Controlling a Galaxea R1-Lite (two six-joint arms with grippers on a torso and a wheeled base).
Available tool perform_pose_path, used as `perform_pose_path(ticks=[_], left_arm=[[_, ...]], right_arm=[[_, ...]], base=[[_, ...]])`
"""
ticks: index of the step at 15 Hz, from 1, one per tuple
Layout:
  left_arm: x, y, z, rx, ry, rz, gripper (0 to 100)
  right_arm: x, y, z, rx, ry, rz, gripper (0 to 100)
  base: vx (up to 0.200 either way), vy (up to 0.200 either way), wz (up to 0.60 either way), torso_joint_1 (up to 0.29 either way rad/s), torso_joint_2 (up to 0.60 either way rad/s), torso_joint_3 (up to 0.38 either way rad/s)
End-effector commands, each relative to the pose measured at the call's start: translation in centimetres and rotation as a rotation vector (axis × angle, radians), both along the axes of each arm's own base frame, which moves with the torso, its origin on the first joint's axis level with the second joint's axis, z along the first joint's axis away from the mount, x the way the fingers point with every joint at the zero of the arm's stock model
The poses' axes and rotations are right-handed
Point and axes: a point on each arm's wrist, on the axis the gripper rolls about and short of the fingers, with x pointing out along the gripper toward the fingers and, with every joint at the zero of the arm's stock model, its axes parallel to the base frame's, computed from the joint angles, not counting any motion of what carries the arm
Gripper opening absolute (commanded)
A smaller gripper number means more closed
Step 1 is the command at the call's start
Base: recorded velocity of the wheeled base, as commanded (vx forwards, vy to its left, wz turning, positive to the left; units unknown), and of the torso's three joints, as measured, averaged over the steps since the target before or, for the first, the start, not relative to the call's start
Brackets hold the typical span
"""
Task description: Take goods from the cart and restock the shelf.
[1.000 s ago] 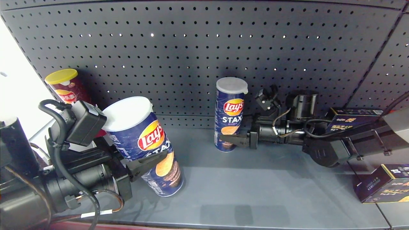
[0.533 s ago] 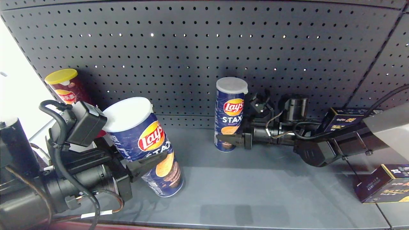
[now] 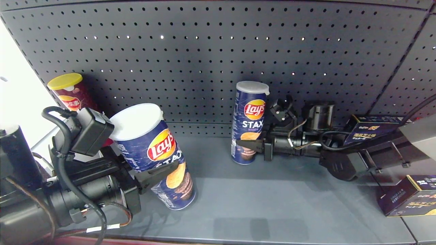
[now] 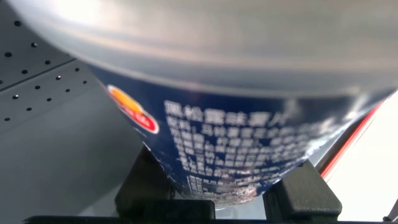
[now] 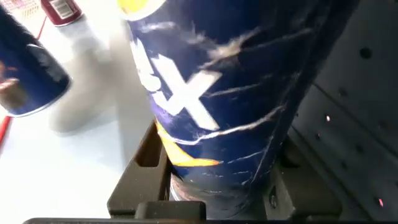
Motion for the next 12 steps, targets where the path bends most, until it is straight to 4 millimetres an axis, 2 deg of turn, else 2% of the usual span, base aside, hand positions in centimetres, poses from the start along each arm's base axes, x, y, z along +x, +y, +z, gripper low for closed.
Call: perform_pose_path(ticks=[1,6,8,12], left_arm=[[0.0,0.0,0.0,-0.001,-0.001,-0.007,0],[0.0,0.0,0.1,-0.003,-0.004,-0.005,0],[0.2,0.1,0.2,-0.005,-0.008,0.005,0],[0.4,0.6,0.3,-0.005,-0.009,0.030,0]], right_arm=[[-2.9,-1.2,2.7,0.023,-0.055,-0.009,0],[-9.0,-0.2,3.0,0.029,-0.087,-0.031,0],[-10.8,-0.1,3.0,0.039,-0.101,-0.022,0],[-12.8,-0.1,1.8,0.018,-0.082,-0.046,0]], base=[[0.000,0.000,0.00,0.000,0.00,0.000],[0.000,0.000,0.00,0.000,0.00,0.000],[0.000,0.000,0.00,0.000,0.00,0.000],[0.000,0.000,0.00,0.000,0.00,0.000]])
